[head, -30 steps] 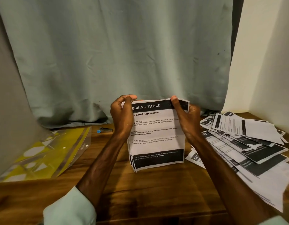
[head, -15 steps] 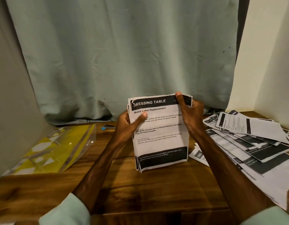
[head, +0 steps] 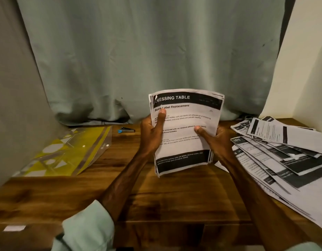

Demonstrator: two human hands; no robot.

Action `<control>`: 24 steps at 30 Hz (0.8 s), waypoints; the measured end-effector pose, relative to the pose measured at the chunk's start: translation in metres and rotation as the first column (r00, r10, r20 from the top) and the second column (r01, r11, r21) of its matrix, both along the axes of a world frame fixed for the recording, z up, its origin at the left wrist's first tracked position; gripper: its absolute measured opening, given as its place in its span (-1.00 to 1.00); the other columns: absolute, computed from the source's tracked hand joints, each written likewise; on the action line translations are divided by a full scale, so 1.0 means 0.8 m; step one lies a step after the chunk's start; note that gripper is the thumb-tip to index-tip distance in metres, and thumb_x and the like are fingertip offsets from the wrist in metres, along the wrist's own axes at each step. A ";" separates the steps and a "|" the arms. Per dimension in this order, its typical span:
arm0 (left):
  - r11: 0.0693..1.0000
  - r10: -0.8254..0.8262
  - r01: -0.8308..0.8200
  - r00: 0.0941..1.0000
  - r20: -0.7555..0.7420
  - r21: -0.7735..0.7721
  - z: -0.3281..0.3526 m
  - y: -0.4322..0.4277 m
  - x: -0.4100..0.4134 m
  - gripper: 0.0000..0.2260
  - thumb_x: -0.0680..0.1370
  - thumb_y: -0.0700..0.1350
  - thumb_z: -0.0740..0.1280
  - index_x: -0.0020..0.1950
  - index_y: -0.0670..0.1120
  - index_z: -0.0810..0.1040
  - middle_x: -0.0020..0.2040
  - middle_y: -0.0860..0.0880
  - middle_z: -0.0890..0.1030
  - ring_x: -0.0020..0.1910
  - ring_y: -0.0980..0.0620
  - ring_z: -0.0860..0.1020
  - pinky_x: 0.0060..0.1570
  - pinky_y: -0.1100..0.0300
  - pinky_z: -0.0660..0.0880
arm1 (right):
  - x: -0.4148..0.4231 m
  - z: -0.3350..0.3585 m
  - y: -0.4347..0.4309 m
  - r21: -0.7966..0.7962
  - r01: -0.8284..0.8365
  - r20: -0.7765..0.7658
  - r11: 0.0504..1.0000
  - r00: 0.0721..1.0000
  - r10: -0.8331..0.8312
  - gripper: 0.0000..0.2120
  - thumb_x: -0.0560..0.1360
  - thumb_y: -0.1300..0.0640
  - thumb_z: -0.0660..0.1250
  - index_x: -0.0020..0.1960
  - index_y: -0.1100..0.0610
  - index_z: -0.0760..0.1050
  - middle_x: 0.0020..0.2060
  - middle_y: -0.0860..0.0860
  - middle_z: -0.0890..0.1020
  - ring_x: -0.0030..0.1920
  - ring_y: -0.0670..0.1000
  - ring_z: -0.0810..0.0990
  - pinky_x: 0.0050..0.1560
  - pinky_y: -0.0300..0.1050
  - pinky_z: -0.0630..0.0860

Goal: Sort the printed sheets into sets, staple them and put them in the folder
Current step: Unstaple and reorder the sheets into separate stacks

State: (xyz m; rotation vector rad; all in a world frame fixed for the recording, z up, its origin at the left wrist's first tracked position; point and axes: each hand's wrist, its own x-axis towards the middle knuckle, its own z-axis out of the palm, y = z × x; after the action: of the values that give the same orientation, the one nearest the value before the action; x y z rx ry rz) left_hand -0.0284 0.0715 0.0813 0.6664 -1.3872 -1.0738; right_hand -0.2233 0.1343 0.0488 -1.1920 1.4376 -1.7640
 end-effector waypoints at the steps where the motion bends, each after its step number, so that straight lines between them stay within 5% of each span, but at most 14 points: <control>1: 1.000 0.002 -0.002 1.000 -0.010 -0.011 0.000 0.002 0.001 -0.74 0.68 -0.08 0.27 0.21 -0.25 0.57 0.01 -0.09 0.74 -0.04 -0.03 0.73 -0.17 0.17 0.65 | 0.001 0.001 0.002 -0.018 0.006 0.005 1.000 1.000 -0.006 -0.79 0.50 0.14 0.48 0.11 0.09 0.57 -0.13 -0.11 0.71 -0.18 -0.16 0.72 -0.33 -0.32 0.58; 8: 0.991 -0.051 0.029 0.985 0.166 0.128 -0.082 0.012 0.015 -0.84 0.61 -0.04 0.39 0.12 -0.10 0.60 -0.04 -0.05 0.75 -0.08 -0.04 0.74 -0.08 -0.14 0.69 | 0.009 -0.045 0.010 0.112 0.085 -0.093 0.990 0.993 -0.075 -0.60 0.44 0.03 0.55 0.18 0.17 0.58 -0.01 0.01 0.69 -0.08 -0.05 0.70 -0.30 -0.31 0.60; 14: 0.990 0.109 -0.132 0.937 0.333 0.049 -0.039 -0.032 0.039 -0.75 0.63 -0.05 0.38 0.23 -0.16 0.63 0.06 0.02 0.69 -0.11 0.10 0.70 -0.15 0.22 0.63 | 0.024 0.006 -0.028 0.066 0.021 -0.248 0.998 0.969 -0.004 -0.62 0.49 0.06 0.50 0.26 0.13 0.56 0.04 -0.09 0.65 -0.08 -0.15 0.67 -0.22 -0.31 0.59; 20: 0.951 0.077 -0.260 0.720 0.689 0.165 -0.040 -0.083 0.121 -0.52 0.53 0.01 0.50 0.40 -0.12 0.54 0.33 -0.05 0.59 0.26 -0.09 0.58 0.24 0.05 0.51 | 0.071 -0.018 -0.075 0.361 -0.031 -0.324 0.932 0.933 0.157 -0.65 0.49 0.10 0.50 0.25 0.15 0.60 0.16 0.05 0.68 0.11 0.09 0.67 0.21 0.13 0.59; 24: 0.928 0.014 -0.305 0.604 0.797 0.215 -0.084 -0.076 0.176 -0.40 0.50 -0.01 0.53 0.50 -0.08 0.43 0.47 -0.10 0.48 0.43 -0.14 0.46 0.42 -0.03 0.39 | 0.117 -0.069 -0.075 0.499 -0.151 -0.318 0.854 0.884 0.342 -0.81 0.50 0.21 0.48 0.10 0.12 0.61 0.08 0.01 0.67 0.06 0.03 0.65 -0.06 -0.15 0.60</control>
State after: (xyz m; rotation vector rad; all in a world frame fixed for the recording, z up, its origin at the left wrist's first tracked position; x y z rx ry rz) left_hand 0.1127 0.0106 0.0142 1.6454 -1.8449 -0.8892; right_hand -0.1295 0.0743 -0.0061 -1.4392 1.7108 -0.9487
